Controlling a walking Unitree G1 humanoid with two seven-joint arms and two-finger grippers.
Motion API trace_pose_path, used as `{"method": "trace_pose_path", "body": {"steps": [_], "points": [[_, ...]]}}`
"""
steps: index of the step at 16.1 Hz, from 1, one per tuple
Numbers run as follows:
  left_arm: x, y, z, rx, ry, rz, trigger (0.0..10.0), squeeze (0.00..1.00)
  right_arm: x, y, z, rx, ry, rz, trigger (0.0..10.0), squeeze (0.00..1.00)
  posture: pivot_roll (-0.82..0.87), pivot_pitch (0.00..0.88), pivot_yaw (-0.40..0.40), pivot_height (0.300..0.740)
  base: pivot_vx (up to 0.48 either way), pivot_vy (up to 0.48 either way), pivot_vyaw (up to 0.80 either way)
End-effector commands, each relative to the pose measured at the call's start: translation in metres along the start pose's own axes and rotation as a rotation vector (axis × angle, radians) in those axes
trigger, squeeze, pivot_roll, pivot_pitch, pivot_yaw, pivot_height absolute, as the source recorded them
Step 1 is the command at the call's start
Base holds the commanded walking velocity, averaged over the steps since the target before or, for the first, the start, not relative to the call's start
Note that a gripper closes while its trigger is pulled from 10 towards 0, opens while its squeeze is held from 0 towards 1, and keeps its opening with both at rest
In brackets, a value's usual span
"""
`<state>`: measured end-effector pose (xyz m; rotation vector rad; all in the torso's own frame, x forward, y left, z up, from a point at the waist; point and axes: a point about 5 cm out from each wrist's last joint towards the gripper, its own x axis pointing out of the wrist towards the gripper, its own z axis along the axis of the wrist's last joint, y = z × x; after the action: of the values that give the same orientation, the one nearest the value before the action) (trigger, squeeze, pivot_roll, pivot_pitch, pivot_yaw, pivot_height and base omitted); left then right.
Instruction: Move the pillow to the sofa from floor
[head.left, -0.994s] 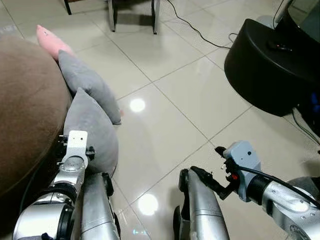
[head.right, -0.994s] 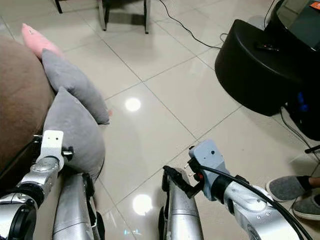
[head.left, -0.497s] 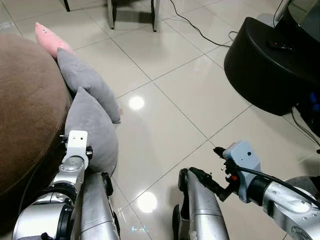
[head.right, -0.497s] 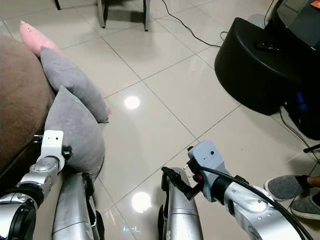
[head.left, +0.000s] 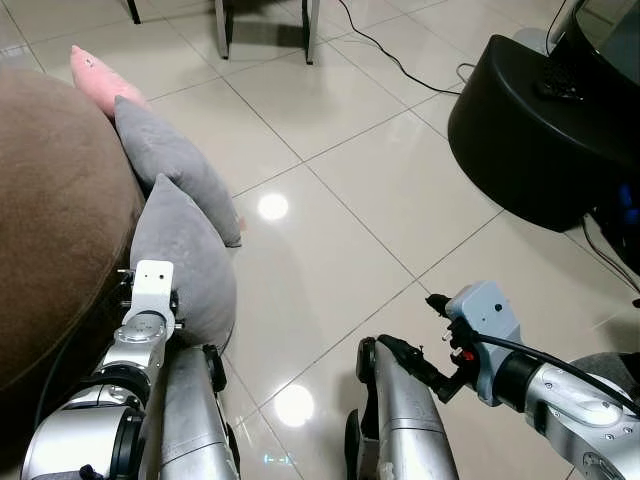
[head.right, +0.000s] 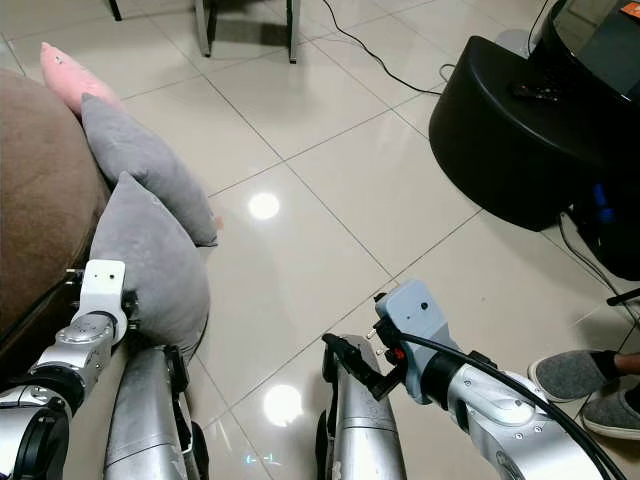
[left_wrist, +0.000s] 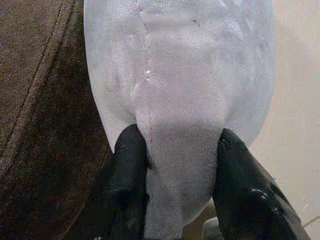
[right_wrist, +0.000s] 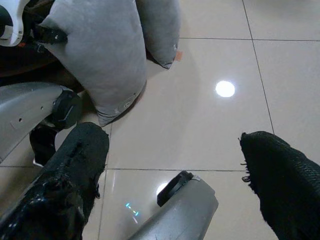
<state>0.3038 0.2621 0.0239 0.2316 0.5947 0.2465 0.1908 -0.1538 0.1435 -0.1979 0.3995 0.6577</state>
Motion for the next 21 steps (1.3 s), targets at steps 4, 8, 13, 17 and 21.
{"method": "trace_pose_path", "body": {"steps": [4, 8, 13, 17, 21], "points": [[-0.001, -0.002, -0.005, -0.031, 0.016, -0.025, 0.0, 0.00, 0.001, 0.000, -0.002, -0.020, 0.003, -0.008, 10.0, 0.00, -0.19, 0.159, -0.106, 0.541, 0.000, 0.000, 0.00], [-0.002, -0.013, -0.005, -0.072, 0.003, -0.115, 0.0, 0.00, 0.011, -0.003, -0.003, -0.017, -0.020, -0.027, 10.0, 0.00, -0.15, 0.108, -0.082, 0.541, 0.000, 0.000, 0.00], [-0.001, -0.020, 0.005, -0.162, -0.044, -0.171, 0.0, 0.00, 0.035, -0.010, -0.001, -0.031, -0.065, -0.035, 10.0, 0.00, -0.10, 0.022, -0.050, 0.541, 0.000, 0.000, 0.00], [-0.002, -0.016, 0.028, -0.207, -0.173, -0.218, 0.0, 0.00, 0.052, -0.010, 0.006, -0.017, -0.131, 0.009, 10.0, 0.00, -0.02, 0.000, -0.036, 0.541, 0.000, 0.000, 0.00], [-0.031, -0.015, 0.069, -0.214, -0.437, -0.288, 0.0, 0.00, 0.058, -0.025, 0.017, 0.101, -0.259, -0.155, 10.0, 0.00, 0.04, 0.000, -0.023, 0.541, 0.000, 0.000, 0.00]]}}
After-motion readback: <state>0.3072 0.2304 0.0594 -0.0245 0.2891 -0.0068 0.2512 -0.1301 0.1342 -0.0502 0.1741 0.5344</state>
